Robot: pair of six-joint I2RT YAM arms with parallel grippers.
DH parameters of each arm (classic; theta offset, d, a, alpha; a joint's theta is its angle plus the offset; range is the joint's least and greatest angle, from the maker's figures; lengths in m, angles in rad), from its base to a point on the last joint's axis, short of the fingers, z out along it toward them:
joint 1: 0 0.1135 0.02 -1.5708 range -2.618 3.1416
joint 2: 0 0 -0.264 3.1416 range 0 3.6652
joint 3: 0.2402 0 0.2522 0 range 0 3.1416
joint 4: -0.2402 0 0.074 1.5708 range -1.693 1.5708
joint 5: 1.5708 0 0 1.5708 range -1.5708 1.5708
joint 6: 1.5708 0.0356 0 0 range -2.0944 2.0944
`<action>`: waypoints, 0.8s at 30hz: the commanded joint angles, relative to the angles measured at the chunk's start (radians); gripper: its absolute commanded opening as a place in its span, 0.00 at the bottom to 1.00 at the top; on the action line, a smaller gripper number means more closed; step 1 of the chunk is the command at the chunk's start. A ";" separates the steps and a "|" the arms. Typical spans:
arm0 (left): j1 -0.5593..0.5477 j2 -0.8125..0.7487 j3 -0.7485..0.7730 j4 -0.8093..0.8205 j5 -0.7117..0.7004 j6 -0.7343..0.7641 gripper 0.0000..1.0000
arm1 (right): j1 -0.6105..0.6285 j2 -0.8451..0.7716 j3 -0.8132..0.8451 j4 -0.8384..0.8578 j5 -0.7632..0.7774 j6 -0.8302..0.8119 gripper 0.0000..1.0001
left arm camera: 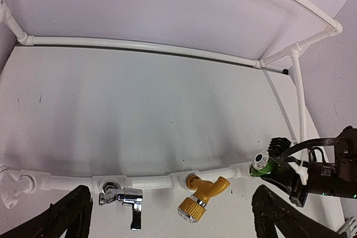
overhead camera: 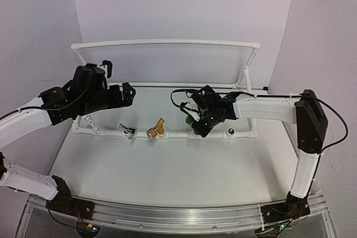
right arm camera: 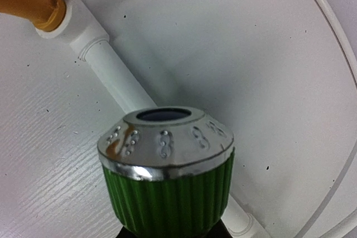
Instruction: Install the water faucets
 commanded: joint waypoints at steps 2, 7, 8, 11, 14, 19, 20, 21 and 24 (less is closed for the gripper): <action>0.002 -0.022 -0.006 0.046 -0.032 0.001 1.00 | -0.018 0.002 -0.060 -0.065 0.030 0.179 0.00; 0.002 -0.017 -0.009 0.054 -0.038 -0.003 1.00 | -0.011 -0.006 -0.069 -0.054 0.047 0.239 0.00; 0.002 -0.017 -0.010 0.056 -0.039 -0.004 1.00 | -0.007 -0.008 -0.069 -0.052 0.056 0.268 0.00; 0.002 -0.013 -0.011 0.058 -0.042 -0.007 1.00 | 0.017 -0.011 -0.067 -0.051 0.100 0.331 0.00; 0.002 -0.009 -0.010 0.061 -0.045 -0.009 1.00 | 0.044 -0.009 -0.065 -0.057 0.143 0.382 0.00; 0.002 -0.004 -0.011 0.064 -0.049 -0.013 1.00 | 0.048 0.010 -0.036 -0.098 0.162 0.475 0.00; 0.002 -0.005 -0.011 0.064 -0.050 -0.015 1.00 | 0.048 0.015 -0.029 -0.115 0.165 0.492 0.00; 0.002 -0.006 -0.011 0.065 -0.051 -0.016 1.00 | 0.048 0.021 -0.023 -0.126 0.165 0.508 0.00; 0.002 -0.009 -0.014 0.065 -0.053 -0.022 1.00 | 0.048 0.024 -0.009 -0.150 0.152 0.556 0.00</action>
